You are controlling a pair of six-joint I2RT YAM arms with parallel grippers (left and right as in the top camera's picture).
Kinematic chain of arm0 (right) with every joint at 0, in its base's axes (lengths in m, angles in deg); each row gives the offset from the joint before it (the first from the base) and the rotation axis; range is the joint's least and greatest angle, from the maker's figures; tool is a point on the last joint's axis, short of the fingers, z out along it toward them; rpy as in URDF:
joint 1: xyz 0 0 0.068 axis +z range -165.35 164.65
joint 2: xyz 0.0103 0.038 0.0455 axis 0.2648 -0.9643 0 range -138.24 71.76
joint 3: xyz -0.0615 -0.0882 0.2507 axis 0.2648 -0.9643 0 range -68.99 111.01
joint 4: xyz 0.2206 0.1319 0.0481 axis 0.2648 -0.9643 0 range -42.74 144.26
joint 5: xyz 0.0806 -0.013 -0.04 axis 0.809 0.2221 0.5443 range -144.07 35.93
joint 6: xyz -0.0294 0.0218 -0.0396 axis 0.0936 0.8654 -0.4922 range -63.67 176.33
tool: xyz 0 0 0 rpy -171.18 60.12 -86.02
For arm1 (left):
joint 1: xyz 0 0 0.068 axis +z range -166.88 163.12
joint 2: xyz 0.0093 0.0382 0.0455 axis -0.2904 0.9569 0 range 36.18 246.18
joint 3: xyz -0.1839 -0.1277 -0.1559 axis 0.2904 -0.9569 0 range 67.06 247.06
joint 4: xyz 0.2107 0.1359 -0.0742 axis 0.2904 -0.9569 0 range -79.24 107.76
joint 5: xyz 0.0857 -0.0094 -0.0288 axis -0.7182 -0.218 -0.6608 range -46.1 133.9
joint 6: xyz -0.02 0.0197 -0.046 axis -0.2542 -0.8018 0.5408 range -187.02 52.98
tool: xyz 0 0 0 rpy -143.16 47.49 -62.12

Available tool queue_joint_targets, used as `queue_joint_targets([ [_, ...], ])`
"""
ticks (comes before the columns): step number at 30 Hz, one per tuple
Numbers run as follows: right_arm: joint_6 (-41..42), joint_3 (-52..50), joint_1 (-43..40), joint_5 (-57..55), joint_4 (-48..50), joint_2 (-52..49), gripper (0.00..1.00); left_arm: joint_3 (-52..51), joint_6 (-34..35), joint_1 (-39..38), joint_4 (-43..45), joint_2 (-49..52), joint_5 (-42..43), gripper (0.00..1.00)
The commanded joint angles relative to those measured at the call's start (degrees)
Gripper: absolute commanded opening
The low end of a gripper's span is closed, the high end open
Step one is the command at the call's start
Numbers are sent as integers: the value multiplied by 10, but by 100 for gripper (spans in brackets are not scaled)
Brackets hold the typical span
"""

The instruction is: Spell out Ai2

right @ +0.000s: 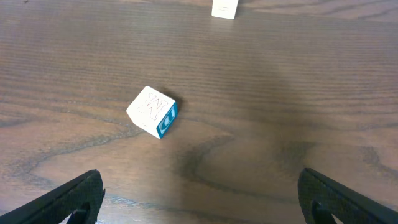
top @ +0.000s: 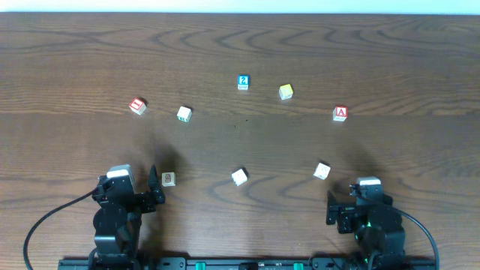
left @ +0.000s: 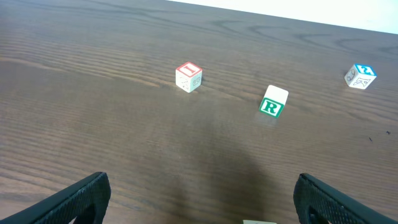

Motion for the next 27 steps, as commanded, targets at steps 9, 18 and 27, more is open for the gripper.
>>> queue_joint_targets([
  [9,-7,-7,-6,2,-1,6,99,-11,-2,1,0,-3,-6,95],
  [18,-7,-7,-6,2,-1,6,99,-11,7,1,3,-3,-4,95],
  [27,-7,-7,-6,2,-1,6,99,-11,13,1,28,-3,69,96],
])
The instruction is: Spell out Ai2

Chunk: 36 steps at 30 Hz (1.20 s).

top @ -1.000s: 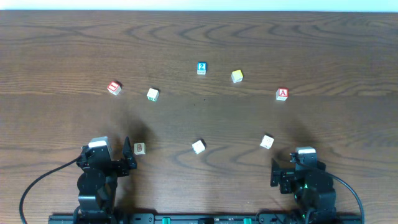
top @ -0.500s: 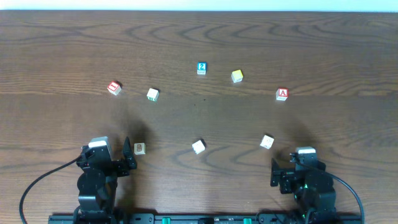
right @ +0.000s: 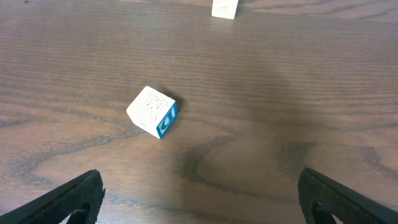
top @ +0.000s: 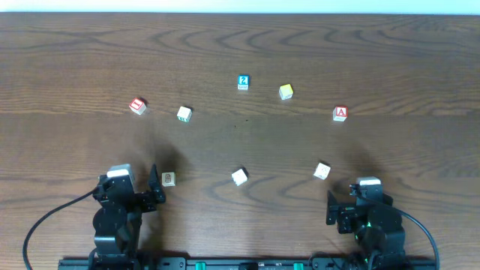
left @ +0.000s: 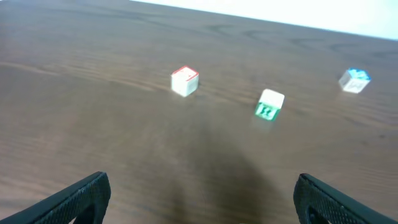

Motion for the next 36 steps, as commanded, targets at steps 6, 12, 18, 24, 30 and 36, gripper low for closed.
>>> queue_joint_targets([
  [6,-7,-7,-6,2,-1,6,99,2,9,2,92,45,82,96],
  [12,-7,-7,-6,2,-1,6,99,66,9,2,104,197,7,95],
  [18,-7,-7,-6,2,-1,6,99,192,32,2,102,391,-87,95],
  [24,-7,-7,-6,2,-1,6,99,309,19,2,101,578,-103,95],
  [30,-7,-7,-6,2,-1,6,99,424,-50,14,63,723,-74,95],
  [36,-7,-7,-6,2,-1,6,99,538,66,66,8,844,-16,95],
])
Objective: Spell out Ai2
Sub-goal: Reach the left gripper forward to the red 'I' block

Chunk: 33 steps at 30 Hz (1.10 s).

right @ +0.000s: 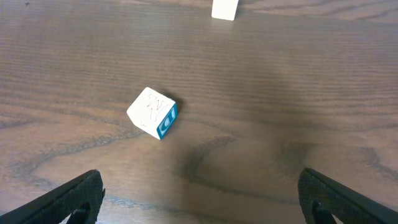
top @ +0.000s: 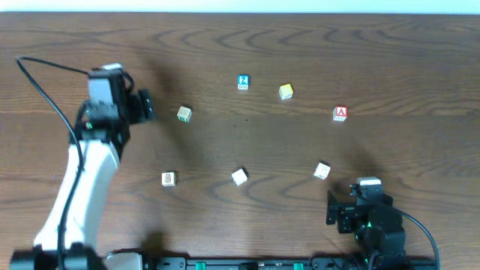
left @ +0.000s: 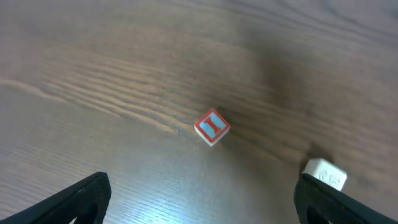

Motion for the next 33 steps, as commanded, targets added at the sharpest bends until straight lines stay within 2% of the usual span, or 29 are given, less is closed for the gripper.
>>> queue_joint_targets([
  [1,-7,-7,-4,1,-1,4,99,48,56,23,-10,50,39,95],
  [10,-7,-7,-4,1,-1,4,99,56,56,30,13,96,47,95],
  [15,-7,-7,-4,1,-1,4,99,56,-57,29,10,121,68,96],
  [23,-7,-7,-4,1,-1,4,99,78,-96,29,-11,182,69,95],
  [33,-7,-7,-4,1,-1,4,99,193,-188,29,-116,282,63,95],
])
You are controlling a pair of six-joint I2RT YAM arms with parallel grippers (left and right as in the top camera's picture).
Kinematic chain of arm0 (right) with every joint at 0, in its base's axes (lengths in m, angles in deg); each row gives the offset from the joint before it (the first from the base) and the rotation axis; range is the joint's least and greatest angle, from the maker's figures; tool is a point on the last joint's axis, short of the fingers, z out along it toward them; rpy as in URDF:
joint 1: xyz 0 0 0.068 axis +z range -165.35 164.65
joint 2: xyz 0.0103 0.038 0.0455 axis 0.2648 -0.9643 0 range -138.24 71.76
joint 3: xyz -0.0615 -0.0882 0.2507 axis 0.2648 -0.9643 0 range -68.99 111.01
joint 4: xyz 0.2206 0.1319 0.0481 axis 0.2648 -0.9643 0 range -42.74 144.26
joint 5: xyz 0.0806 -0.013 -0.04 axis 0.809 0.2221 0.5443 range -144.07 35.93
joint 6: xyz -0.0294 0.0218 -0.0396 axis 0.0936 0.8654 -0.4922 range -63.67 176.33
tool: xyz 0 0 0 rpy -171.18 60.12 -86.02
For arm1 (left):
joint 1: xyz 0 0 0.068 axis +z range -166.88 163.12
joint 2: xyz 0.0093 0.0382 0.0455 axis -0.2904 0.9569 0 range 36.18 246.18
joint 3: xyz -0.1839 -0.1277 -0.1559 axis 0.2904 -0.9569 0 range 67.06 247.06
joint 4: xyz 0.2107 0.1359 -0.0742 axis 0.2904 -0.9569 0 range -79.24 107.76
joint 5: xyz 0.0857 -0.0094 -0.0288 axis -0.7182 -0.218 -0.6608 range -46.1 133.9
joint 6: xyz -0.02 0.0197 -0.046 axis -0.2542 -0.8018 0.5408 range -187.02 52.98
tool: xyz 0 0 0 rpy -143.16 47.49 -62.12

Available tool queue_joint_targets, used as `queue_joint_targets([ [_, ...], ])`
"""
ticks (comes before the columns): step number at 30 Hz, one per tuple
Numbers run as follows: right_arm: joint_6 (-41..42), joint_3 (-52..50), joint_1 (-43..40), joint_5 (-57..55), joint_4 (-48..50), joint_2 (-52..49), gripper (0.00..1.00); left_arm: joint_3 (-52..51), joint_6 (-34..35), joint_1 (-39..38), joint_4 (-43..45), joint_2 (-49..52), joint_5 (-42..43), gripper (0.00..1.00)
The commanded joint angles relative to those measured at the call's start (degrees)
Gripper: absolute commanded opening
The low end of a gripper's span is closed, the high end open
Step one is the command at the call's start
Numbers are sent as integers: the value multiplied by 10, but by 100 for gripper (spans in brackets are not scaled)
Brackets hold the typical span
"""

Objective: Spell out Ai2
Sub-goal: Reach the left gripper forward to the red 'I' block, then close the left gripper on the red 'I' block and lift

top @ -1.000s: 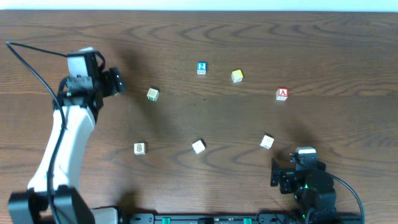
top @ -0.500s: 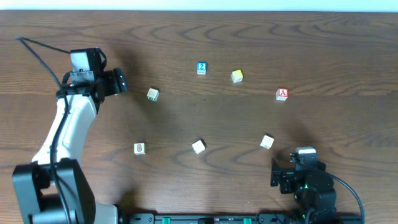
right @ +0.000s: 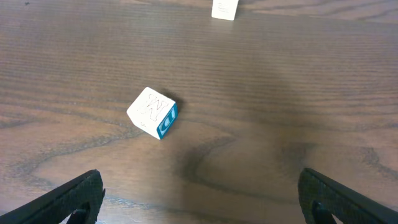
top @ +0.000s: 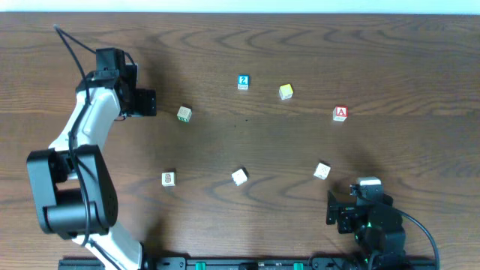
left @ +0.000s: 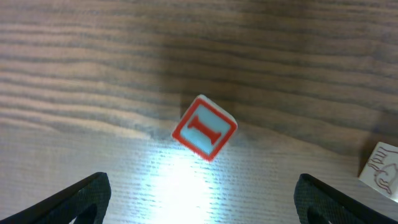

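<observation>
The red-framed "I" block (left: 204, 127) lies on the table, tilted diamond-wise. My left gripper (left: 202, 208) hangs open right over it, its fingers (left: 78, 198) wide apart on either side. In the overhead view the left gripper (top: 142, 103) covers that block. The blue "2" block (top: 242, 82) sits at the far middle and the red "A" block (top: 340, 113) to the right. My right gripper (right: 202, 208) is open near the front edge, also seen low at the right (top: 335, 209), with a white-and-blue block (right: 153, 112) ahead of it.
A white block with green print (top: 184, 113) lies just right of the left gripper, its corner showing (left: 380, 163). A yellow block (top: 286, 91) is beside the "2". Three more blocks (top: 168, 178), (top: 239, 176), (top: 322, 171) lie nearer the front.
My left gripper has come down closer over the "I" block, which now looks larger and sits between the open fingers. The right arm has not moved.
Both arms first rested at the front edge with grippers open, and the left wrist view tilted slightly. Then the left arm was stretched out to the far left, above the "I" block. Now it hangs lower over that block, still open. No block has moved.
</observation>
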Motion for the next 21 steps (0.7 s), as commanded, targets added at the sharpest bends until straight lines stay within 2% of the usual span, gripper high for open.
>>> queue_joint_targets([
  [1,-7,-7,-4,1,-1,4,99,33,-51,1,-10,29,-2,96],
  [8,-7,-7,-4,1,-1,4,99,53,-95,2,-27,69,7,100],
  [9,-7,-7,-4,1,-1,4,99,53,-101,2,-27,75,7,93],
  [11,-7,-7,-4,1,-1,4,99,53,-109,2,-27,83,7,89],
  [21,-7,-7,-4,1,-1,4,99,53,-135,2,-11,105,7,78],
])
